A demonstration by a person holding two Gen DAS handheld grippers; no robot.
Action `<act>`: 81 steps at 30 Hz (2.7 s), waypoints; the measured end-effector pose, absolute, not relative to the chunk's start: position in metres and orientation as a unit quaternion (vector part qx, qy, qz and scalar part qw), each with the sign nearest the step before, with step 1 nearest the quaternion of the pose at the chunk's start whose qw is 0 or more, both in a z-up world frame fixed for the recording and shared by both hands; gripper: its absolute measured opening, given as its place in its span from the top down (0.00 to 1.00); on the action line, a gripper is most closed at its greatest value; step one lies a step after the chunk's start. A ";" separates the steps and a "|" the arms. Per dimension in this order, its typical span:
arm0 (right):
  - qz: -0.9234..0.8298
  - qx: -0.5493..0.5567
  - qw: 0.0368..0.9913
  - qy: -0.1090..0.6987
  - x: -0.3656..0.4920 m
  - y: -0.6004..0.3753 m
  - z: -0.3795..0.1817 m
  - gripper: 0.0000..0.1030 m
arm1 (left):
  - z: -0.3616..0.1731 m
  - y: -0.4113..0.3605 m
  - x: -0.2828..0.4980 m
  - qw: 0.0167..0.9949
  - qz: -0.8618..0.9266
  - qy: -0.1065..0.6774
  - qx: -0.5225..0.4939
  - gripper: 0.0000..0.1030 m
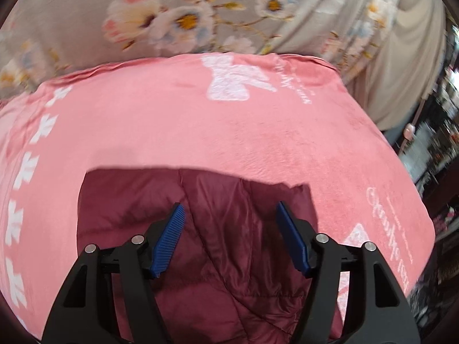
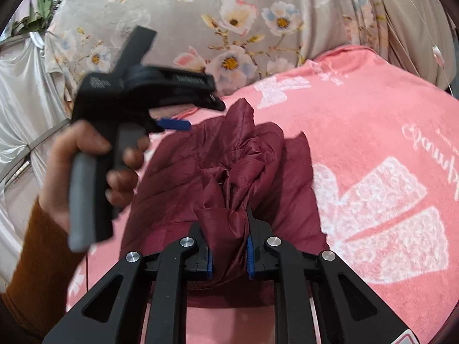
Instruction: Fold large clothes
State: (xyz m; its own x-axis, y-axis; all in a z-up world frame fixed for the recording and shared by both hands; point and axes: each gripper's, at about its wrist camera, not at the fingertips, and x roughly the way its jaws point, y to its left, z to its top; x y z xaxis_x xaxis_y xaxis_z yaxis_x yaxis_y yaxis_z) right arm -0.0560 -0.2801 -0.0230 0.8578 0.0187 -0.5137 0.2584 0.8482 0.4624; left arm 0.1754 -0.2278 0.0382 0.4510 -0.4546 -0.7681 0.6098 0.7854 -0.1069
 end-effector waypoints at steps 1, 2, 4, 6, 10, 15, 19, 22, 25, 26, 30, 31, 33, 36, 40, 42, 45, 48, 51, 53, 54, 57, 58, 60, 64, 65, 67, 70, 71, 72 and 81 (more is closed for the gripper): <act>-0.065 0.276 0.923 0.260 -0.057 -0.283 -0.028 0.86 | 0.040 -0.232 0.178 0.841 -0.324 0.423 0.098 0.38; -0.065 0.289 0.918 0.262 -0.058 -0.288 -0.034 0.86 | 0.040 -0.237 0.181 0.834 -0.331 0.429 0.103 0.38; -0.066 0.303 0.914 0.261 -0.059 -0.295 -0.040 0.86 | 0.037 -0.246 0.186 0.819 -0.342 0.447 0.115 0.38; -0.067 0.316 0.910 0.260 -0.059 -0.302 -0.045 0.87 | 0.033 -0.256 0.182 0.801 -0.360 0.460 0.128 0.38; -0.089 0.329 0.904 0.257 -0.065 -0.317 -0.048 0.88 | 0.017 -0.282 0.171 0.787 -0.364 0.471 0.165 0.38; -0.111 0.308 0.903 0.278 -0.069 -0.316 -0.056 0.88 | -0.011 -0.311 0.175 0.781 -0.345 0.487 0.184 0.40; -0.133 0.277 0.905 0.293 -0.067 -0.307 -0.062 0.88 | -0.031 -0.324 0.176 0.787 -0.327 0.487 0.191 0.40; -0.145 0.266 0.902 0.307 -0.063 -0.304 -0.069 0.87 | -0.042 -0.330 0.176 0.795 -0.310 0.481 0.201 0.40; -0.157 0.241 0.903 0.319 -0.060 -0.300 -0.075 0.86 | -0.053 -0.333 0.176 0.802 -0.302 0.471 0.207 0.40; -0.161 0.233 0.904 0.321 -0.059 -0.298 -0.076 0.86 | -0.057 -0.333 0.177 0.805 -0.300 0.468 0.209 0.40; -0.180 0.191 0.910 0.322 -0.055 -0.289 -0.082 0.85 | -0.070 -0.336 0.177 0.820 -0.283 0.450 0.214 0.39; -0.184 0.182 0.911 0.321 -0.055 -0.287 -0.082 0.85 | -0.071 -0.336 0.178 0.822 -0.281 0.447 0.213 0.38; -0.190 0.173 0.912 0.320 -0.058 -0.285 -0.079 0.82 | -0.071 -0.337 0.180 0.825 -0.277 0.445 0.210 0.38; -0.196 0.196 0.912 0.302 -0.079 -0.294 -0.074 0.66 | -0.058 -0.331 0.183 0.826 -0.282 0.453 0.181 0.39; -0.202 0.216 0.917 0.269 -0.116 -0.306 -0.061 0.68 | -0.001 -0.299 0.181 0.824 -0.327 0.449 0.108 0.40; -0.205 0.206 0.923 0.251 -0.124 -0.306 -0.050 0.76 | 0.028 -0.283 0.173 0.834 -0.336 0.421 0.119 0.41; -0.191 0.192 0.933 0.238 -0.117 -0.302 -0.039 0.91 | 0.050 -0.263 0.160 0.832 -0.347 0.408 0.142 0.44; -0.167 0.175 0.939 0.243 -0.103 -0.293 -0.039 0.98 | 0.035 -0.267 0.158 0.797 -0.365 0.454 0.158 0.61; -0.160 0.143 0.940 0.266 -0.089 -0.282 -0.047 0.99 | 0.001 -0.283 0.155 0.780 -0.354 0.479 0.190 0.70; -0.167 0.133 0.935 0.284 -0.081 -0.284 -0.057 0.99 | -0.021 -0.294 0.154 0.777 -0.345 0.487 0.198 0.71; -0.170 0.140 0.929 0.297 -0.077 -0.289 -0.064 1.00 | -0.025 -0.297 0.154 0.782 -0.341 0.482 0.201 0.71; -0.181 0.156 0.920 0.312 -0.069 -0.298 -0.080 1.00 | -0.030 -0.309 0.155 0.793 -0.332 0.468 0.206 0.71; -0.182 0.158 0.918 0.316 -0.065 -0.298 -0.083 1.00 | -0.031 -0.311 0.158 0.793 -0.331 0.469 0.204 0.71; -0.183 0.155 0.915 0.324 -0.060 -0.297 -0.088 1.00 | -0.036 -0.316 0.160 0.794 -0.328 0.469 0.205 0.71; -0.190 0.140 0.912 0.335 -0.053 -0.291 -0.096 1.00 | -0.047 -0.321 0.162 0.802 -0.320 0.460 0.207 0.71; -0.192 0.137 0.912 0.336 -0.052 -0.290 -0.098 1.00 | -0.049 -0.321 0.163 0.804 -0.319 0.457 0.207 0.71; -0.194 0.131 0.912 0.337 -0.050 -0.289 -0.101 1.00 | -0.054 -0.323 0.161 0.809 -0.316 0.447 0.212 0.71; -0.198 0.126 0.912 0.336 -0.049 -0.286 -0.104 1.00 | -0.059 -0.325 0.159 0.818 -0.312 0.433 0.217 0.71; -0.199 0.123 0.913 0.335 -0.050 -0.286 -0.105 1.00 | -0.061 -0.326 0.158 0.820 -0.311 0.429 0.216 0.71; -0.201 0.120 0.913 0.335 -0.050 -0.285 -0.106 1.00 | -0.061 -0.326 0.159 0.822 -0.310 0.427 0.215 0.71; -0.205 0.111 0.914 0.332 -0.051 -0.283 -0.109 1.00 | -0.071 -0.330 0.154 0.840 -0.300 0.391 0.228 0.71</act>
State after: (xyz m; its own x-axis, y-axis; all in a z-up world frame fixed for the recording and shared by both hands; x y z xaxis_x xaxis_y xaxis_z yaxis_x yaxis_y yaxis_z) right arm -0.0506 -0.2830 -0.1089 0.6952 -0.3001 -0.6532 0.4479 0.8916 0.0670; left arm 0.1541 -0.3303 -0.0705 0.5138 -0.3263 -0.7934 0.6823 0.7161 0.1473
